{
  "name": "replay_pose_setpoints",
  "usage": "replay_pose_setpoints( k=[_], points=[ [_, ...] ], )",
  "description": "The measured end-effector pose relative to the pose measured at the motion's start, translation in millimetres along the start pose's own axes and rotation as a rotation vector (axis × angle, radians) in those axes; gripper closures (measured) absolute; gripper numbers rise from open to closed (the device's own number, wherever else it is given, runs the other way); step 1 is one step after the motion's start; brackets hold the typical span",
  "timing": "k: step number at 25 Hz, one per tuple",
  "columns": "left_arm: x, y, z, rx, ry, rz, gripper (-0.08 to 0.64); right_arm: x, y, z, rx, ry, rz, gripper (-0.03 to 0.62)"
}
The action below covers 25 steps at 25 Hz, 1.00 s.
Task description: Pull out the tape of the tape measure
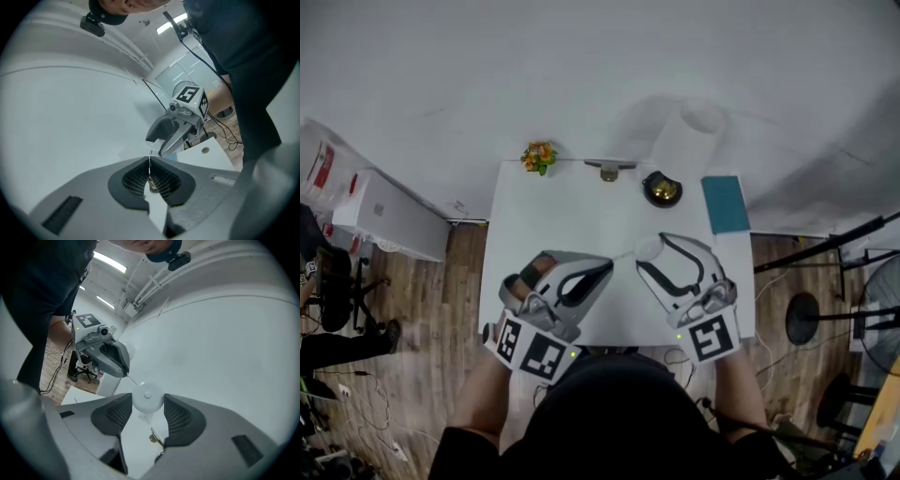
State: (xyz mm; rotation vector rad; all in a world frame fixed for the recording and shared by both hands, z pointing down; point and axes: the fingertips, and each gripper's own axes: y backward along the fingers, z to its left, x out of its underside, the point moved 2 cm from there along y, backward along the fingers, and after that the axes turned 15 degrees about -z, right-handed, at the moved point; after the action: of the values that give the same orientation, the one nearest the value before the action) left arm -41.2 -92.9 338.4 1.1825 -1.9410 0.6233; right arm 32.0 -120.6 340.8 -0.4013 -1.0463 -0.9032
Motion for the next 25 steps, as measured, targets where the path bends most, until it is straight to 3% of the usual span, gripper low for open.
replay_pose_setpoints(
  k=[5, 9, 25],
  points=[
    [1.9, 7.9, 5.3, -0.023, -0.005, 0.013, 0.549, -1.2, 3.9, -11.4, 0.045, -0.001, -0.012, 0.373],
    [5.1, 14.8, 13.4, -0.048, 0.01, 0.018, 0.549, 21.0, 23.0, -19.7, 0.124, -0.13, 0.135, 0.373],
    [10.8, 26.5, 24.9, -0.096, 0.005, 0.027, 0.549, 24.8, 20.6, -23.3, 0.143, -0.134, 0.147, 0.373]
  ],
)
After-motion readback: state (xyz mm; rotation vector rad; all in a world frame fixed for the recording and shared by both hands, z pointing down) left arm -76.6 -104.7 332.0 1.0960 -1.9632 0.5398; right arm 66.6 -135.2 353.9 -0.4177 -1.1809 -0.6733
